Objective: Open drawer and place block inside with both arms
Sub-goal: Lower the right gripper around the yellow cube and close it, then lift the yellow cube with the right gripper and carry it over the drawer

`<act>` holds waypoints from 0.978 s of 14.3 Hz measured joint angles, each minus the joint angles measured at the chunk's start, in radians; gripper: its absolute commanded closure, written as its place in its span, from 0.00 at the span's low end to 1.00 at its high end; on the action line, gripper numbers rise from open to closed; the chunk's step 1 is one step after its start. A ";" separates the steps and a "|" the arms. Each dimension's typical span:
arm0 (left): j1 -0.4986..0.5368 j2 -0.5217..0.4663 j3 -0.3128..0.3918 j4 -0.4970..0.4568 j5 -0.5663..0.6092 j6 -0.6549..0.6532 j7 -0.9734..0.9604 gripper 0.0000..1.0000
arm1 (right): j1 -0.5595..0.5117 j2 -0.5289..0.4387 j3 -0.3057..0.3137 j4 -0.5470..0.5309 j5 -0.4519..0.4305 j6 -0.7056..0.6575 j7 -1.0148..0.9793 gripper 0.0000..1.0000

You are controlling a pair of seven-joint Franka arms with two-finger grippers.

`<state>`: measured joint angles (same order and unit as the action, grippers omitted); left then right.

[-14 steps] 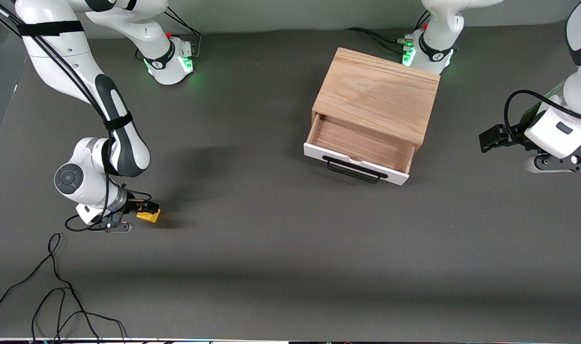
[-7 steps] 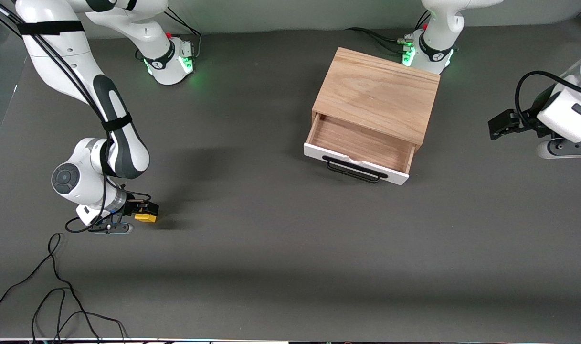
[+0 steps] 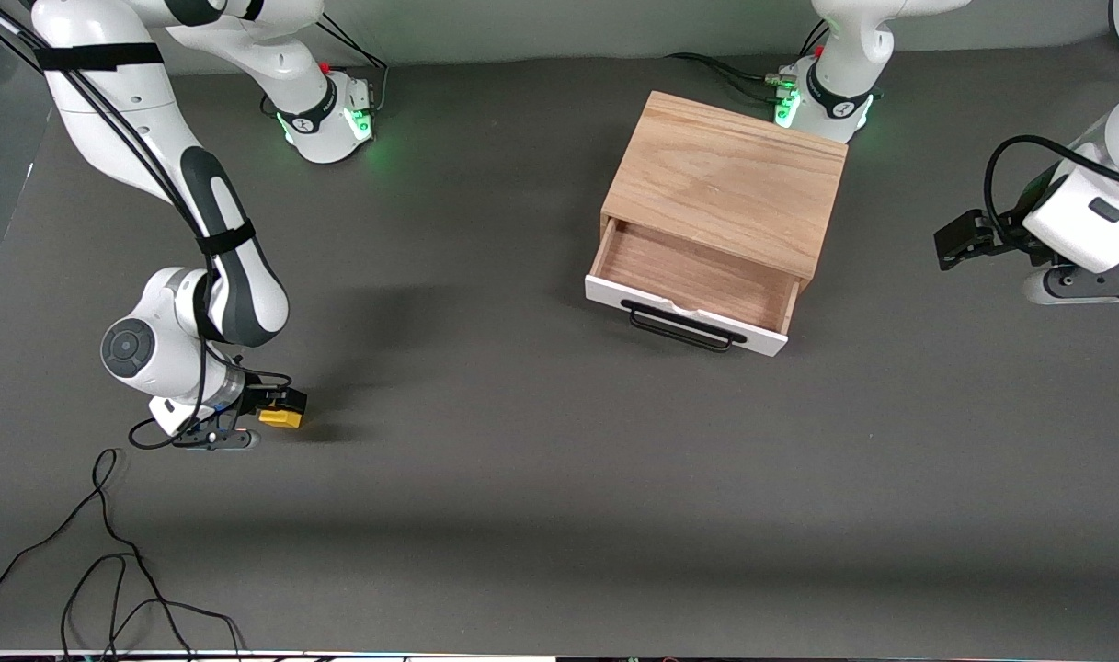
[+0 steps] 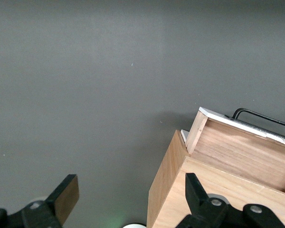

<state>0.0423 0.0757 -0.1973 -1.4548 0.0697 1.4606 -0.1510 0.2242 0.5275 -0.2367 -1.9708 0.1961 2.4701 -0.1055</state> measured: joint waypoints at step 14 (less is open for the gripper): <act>-0.005 -0.078 0.007 -0.114 0.000 0.085 0.002 0.00 | 0.291 -0.066 0.011 0.653 0.070 -0.786 0.516 0.93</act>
<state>0.0377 -0.0019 -0.1900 -1.5687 0.0697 1.5459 -0.1487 0.5154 0.4618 -0.2261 -1.3179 0.2660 1.6846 0.4108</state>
